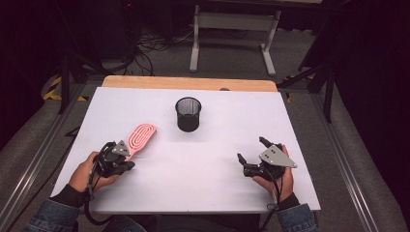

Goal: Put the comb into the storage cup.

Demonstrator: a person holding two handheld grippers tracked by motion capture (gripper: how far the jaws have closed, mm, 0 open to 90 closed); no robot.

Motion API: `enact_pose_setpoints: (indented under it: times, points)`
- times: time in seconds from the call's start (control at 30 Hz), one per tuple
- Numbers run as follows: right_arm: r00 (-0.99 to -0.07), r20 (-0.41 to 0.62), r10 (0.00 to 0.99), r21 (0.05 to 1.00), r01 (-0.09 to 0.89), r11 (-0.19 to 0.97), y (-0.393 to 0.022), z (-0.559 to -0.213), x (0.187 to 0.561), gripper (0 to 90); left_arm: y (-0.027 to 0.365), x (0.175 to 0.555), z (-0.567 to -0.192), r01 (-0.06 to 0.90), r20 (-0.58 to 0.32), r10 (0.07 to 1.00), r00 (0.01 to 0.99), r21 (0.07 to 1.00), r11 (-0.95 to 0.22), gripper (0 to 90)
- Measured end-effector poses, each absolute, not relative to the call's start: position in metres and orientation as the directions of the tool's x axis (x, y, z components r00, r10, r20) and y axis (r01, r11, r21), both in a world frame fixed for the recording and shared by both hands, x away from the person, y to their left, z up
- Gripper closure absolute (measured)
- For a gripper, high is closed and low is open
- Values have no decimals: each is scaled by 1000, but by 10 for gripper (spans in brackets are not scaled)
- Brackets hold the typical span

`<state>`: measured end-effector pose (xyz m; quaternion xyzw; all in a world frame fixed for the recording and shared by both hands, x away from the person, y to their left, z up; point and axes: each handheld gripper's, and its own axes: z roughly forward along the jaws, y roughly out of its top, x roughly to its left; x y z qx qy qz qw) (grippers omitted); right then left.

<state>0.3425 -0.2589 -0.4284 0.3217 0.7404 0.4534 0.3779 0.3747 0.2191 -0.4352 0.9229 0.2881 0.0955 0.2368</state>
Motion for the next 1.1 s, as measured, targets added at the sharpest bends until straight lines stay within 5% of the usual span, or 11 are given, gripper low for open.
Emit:
enact_pose_setpoints:
  times: [0.73,0.97,1.1]
  points:
    - [-505,-270,819,915,130,382,-260,-428,342,81,238,368,-421,490,47,634,772,592,-640,827]
    - [-507,-271,818,914,129,384,-259,-428,342,81,241,369,-419,512,58,675,735,606,-609,623]
    - [-507,-271,819,915,130,383,-260,-428,342,81,241,370,-419,540,68,718,693,611,-579,418]
